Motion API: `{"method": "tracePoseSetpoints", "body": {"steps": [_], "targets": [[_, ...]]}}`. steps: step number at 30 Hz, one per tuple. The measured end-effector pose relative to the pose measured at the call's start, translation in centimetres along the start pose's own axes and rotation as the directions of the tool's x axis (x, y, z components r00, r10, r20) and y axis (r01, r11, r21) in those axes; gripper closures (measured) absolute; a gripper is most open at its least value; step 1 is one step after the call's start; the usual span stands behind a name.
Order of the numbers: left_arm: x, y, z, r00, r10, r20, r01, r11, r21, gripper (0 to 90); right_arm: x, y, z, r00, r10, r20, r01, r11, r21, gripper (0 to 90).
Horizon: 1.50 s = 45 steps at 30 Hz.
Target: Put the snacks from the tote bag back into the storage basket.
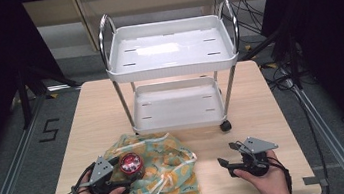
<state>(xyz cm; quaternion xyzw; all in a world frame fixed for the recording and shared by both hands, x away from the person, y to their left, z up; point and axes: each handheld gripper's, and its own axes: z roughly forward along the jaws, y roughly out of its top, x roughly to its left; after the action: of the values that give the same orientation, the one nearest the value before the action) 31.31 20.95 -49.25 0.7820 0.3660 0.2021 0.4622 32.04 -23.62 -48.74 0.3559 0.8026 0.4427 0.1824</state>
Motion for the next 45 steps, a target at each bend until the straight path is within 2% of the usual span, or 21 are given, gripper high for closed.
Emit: {"method": "tracePoseSetpoints", "body": {"steps": [2, 4, 5, 9, 12, 13, 16, 19, 20, 23, 25, 28, 29, 31, 35, 36, 38, 39, 40, 42, 45], "targets": [[0.0, 0.0, 0.0, 1.0000, 0.001, 0.003, -0.001, 1.0000, 0.000, 14.7, 0.1, 0.0, 0.0, 0.9999, 0.011, -0.003, -0.011, 1.000, 0.007, 30.9], [-0.1, 0.0, -0.2, 1.0000, 0.005, -0.004, -0.005, 1.0000, -0.004, 14.7, 0.0, 0.1, 0.0, 0.9999, -0.015, 0.004, 0.015, 1.000, -0.009, 30.8], [-0.1, 0.0, -0.2, 1.0000, 0.003, -0.002, -0.003, 1.0000, -0.006, 14.7, 0.1, 0.0, 0.0, 0.9999, 0.008, -0.015, -0.008, 1.000, -0.001, 30.8], [-0.1, 0.0, 0.0, 1.0000, -0.003, 0.000, 0.003, 1.0000, 0.000, 14.7, 0.1, 0.1, 0.0, 0.9998, -0.017, 0.006, 0.017, 1.000, -0.005, 30.7], [-0.1, 0.1, 0.4, 0.9999, -0.012, -0.006, 0.012, 0.9997, 0.023, 14.8, 0.3, 0.1, 0.0, 1.0000, 0.002, 0.001, -0.002, 1.000, 0.006, 30.7], [0.0, 0.2, 0.7, 1.0000, 0.004, 0.004, -0.004, 0.9996, 0.027, 14.8, 0.4, 0.1, 0.1, 1.0000, 0.007, -0.004, -0.007, 1.000, 0.009, 30.7], [-0.1, 0.1, 1.2, 0.9998, -0.019, 0.008, 0.018, 0.9988, 0.045, 15.5, 0.2, 0.1, 0.2, 0.9999, -0.017, -0.001, 0.017, 1.000, 0.004, 30.7], [-0.2, 0.0, 1.7, 0.9998, -0.015, 0.017, 0.014, 0.9981, 0.060, 18.2, 0.4, 0.0, 0.3, 1.0000, 0.005, -0.002, -0.005, 1.000, 0.004, 30.7], [-0.1, 0.0, 1.7, 0.9998, -0.003, 0.017, 0.002, 0.9978, 0.067, 22.7, 0.3, 0.0, 0.4, 0.9999, -0.006, -0.009, 0.006, 1.000, 0.004, 30.7], [-0.3, 0.1, 1.8, 0.9999, -0.007, 0.012, 0.007, 0.9982, 0.059, 23.5, 0.5, 0.0, 0.4, 0.9998, -0.017, -0.003, 0.017, 1.000, 0.005, 30.7], [0.0, 0.1, 1.7, 0.9997, 0.025, 0.005, -0.025, 0.9967, 0.077, 23.7, 0.4, 0.0, 0.4, 0.9996, -0.027, -0.007, 0.027, 1.000, 0.012, 30.7], [-0.1, 0.2, 1.8, 0.9993, 0.036, 0.014, -0.037, 0.9977, 0.057, 24.0, 0.4, 0.0, 0.4, 0.9998, -0.016, -0.009, 0.016, 1.000, 0.008, 30.7], [-0.1, 0.2, 1.7, 0.9991, 0.041, 0.014, -0.042, 0.9974, 0.058, 24.1, 0.6, 0.0, 0.4, 0.9998, 0.013, -0.012, -0.013, 1.000, 0.021, 30.7], [-0.2, 0.2, 1.7, 0.9993, 0.035, 0.012, -0.035, 0.9978, 0.056, 24.4, 0.4, 0.0, 0.4, 0.9998, -0.019, -0.012, 0.019, 1.000, 0.009, 30.8], [-0.2, 0.3, 1.7, 0.9991, 0.042, 0.011, -0.042, 0.9979, 0.048, 25.0, 0.4, 0.0, 0.4, 0.9998, -0.019, -0.008, 0.019, 1.000, 0.005, 30.8], [-0.3, 0.2, 1.7, 0.9997, 0.021, 0.011, -0.021, 0.9986, 0.049, 25.0, 0.5, 0.0, 0.4, 0.9997, -0.008, -0.021, 0.008, 1.000, 0.014, 30.8], [-0.2, 0.3, 1.6, 0.9989, 0.046, 0.008, -0.046, 0.9966, 0.069, 25.1, 0.5, 0.0, 0.4, 0.9998, -0.016, -0.012, 0.016, 1.000, 0.011, 30.8], [-0.3, 0.2, 1.7, 0.9996, 0.023, 0.015, -0.024, 0.9985, 0.050, 25.1, 0.4, 0.0, 0.4, 0.9997, -0.025, -0.008, 0.025, 1.000, 0.007, 30.8], [-0.1, 0.3, 1.7, 0.9989, 0.044, 0.017, -0.045, 0.9981, 0.043, 25.1, 0.5, 0.0, 0.4, 0.9999, -0.005, -0.010, 0.006, 1.000, 0.020, 30.8], [-0.1, 0.2, 1.7, 0.9990, 0.040, 0.017, -0.041, 0.9983, 0.042, 25.1, 0.4, 0.0, 0.4, 0.9997, -0.023, -0.009, 0.023, 1.000, 0.007, 30.8], [-0.1, 0.2, 1.7, 0.9988, 0.046, 0.014, -0.046, 0.9982, 0.038, 25.1, 0.5, 0.0, 0.4, 0.9997, -0.011, -0.023, 0.012, 1.000, 0.018, 30.8]]}}
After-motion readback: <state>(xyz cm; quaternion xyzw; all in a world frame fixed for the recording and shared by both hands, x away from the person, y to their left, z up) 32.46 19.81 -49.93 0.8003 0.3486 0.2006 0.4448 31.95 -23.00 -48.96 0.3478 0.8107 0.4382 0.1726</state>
